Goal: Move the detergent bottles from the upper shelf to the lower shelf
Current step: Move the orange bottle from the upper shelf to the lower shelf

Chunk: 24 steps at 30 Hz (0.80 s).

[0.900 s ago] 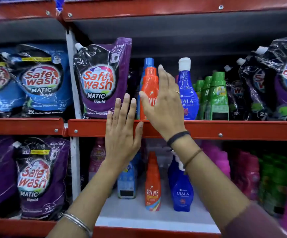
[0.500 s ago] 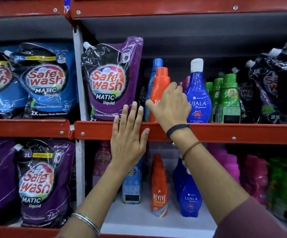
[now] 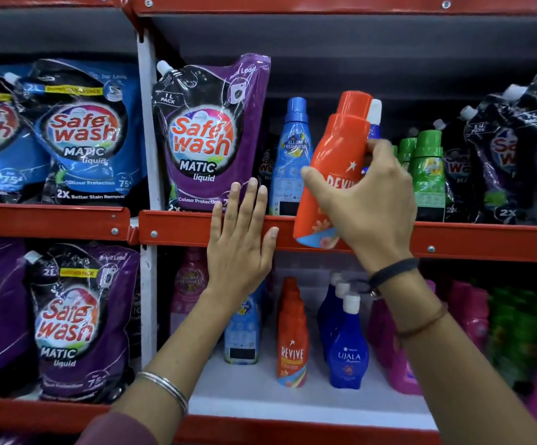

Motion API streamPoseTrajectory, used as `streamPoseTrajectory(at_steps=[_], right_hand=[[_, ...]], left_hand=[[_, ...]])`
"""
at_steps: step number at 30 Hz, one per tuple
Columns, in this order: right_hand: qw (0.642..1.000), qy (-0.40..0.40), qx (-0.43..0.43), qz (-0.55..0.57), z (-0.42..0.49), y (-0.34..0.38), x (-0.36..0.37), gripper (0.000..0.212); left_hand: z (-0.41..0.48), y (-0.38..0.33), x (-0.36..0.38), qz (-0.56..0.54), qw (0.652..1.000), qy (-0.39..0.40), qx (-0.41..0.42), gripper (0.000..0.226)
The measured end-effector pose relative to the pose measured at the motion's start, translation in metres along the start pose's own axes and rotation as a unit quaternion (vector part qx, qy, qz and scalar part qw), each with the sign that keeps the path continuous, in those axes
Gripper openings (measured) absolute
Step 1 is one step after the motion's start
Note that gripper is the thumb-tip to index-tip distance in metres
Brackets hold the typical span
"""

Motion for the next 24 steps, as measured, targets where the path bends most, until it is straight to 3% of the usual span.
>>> streamPoseTrajectory(at_steps=[7, 24], right_hand=[[0.997, 0.06, 0.038, 0.029, -0.073, -0.044, 0.002, 0.064], [0.949, 0.256, 0.174, -0.064, -0.201, -0.138, 0.084, 0.067]], left_hand=[[0.002, -0.003, -0.001, 0.005, 1.0, 0.003, 0.02, 0.057], [0.002, -0.001, 0.004, -0.003, 0.999, -0.026, 0.021, 0.056]])
Point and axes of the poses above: each hand's wrist, its own z-axis towards the middle knuckle, its own x-axis out of the palm, y = z × x, the point moved 3 cm from there along z, towards the middle knuckle, and after that the axes turned 2 degrees about -x, right-handed, at the moved point
